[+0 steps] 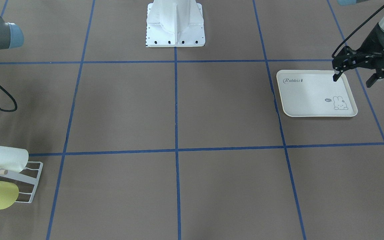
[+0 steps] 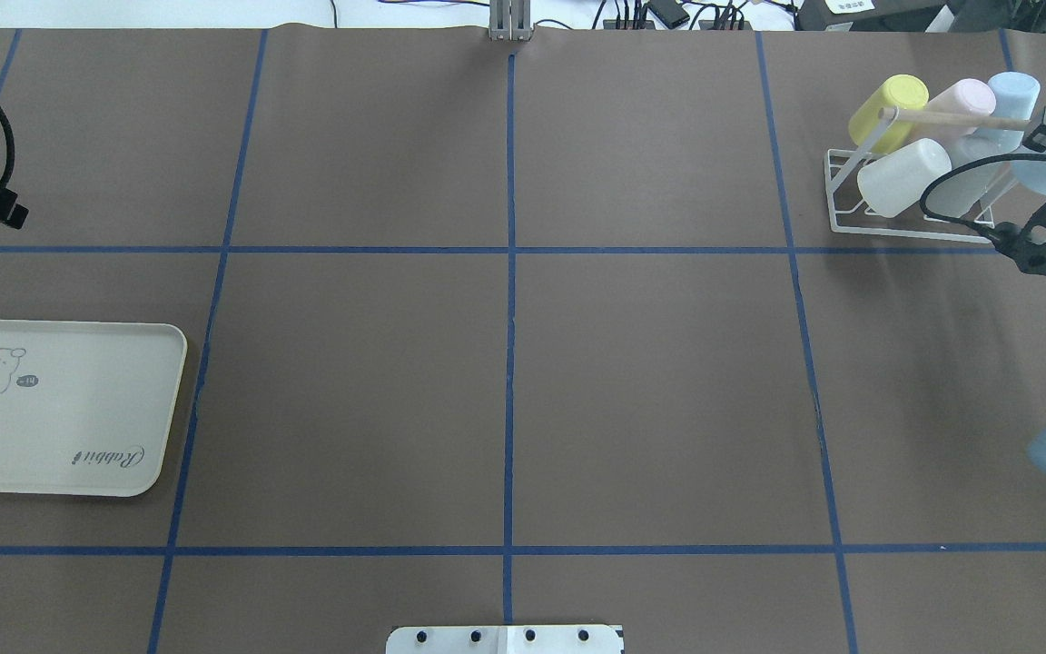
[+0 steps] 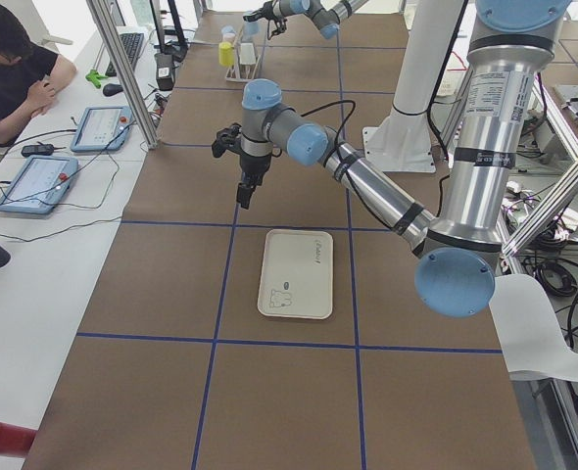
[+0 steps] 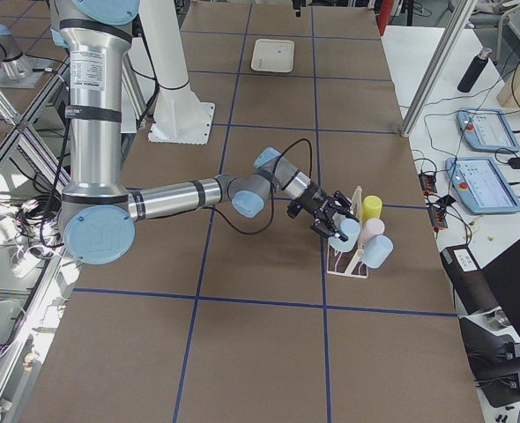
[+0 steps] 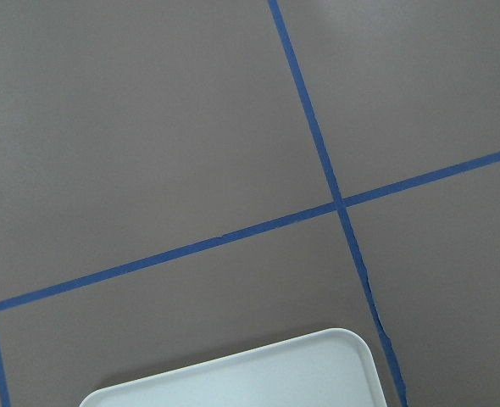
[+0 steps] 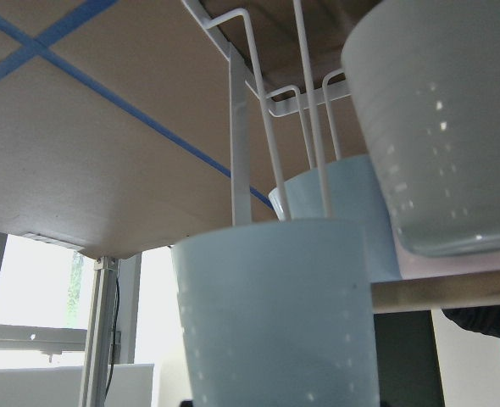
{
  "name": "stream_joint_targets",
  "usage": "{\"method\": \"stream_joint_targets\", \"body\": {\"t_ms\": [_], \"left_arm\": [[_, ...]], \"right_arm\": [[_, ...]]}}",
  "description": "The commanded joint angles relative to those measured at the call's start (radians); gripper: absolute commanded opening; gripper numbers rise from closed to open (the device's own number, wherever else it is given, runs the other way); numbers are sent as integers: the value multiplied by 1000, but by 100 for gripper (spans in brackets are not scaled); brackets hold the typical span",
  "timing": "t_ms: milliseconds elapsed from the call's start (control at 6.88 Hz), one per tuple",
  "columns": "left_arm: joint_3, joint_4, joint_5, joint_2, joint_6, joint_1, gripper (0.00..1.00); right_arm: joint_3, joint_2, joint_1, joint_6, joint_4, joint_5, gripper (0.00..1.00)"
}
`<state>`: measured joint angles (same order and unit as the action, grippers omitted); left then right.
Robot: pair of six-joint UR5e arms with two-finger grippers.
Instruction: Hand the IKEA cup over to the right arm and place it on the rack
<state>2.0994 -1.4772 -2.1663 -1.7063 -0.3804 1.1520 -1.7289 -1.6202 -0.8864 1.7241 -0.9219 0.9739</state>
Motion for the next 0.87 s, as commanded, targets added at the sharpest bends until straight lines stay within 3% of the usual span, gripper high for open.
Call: {"method": "stream_joint_targets", "body": {"t_ms": [0,436,726], "left_arm": [[1,0,-1,1,0,0,100],[1,0,-1,1,0,0,100],[-4,0,-1,1,0,-2,100]], "right_arm": [[9,2,6,0,0,-3,0],[43,31,21,0,0,-20,0],[49,39,26,0,0,-20,7]]}}
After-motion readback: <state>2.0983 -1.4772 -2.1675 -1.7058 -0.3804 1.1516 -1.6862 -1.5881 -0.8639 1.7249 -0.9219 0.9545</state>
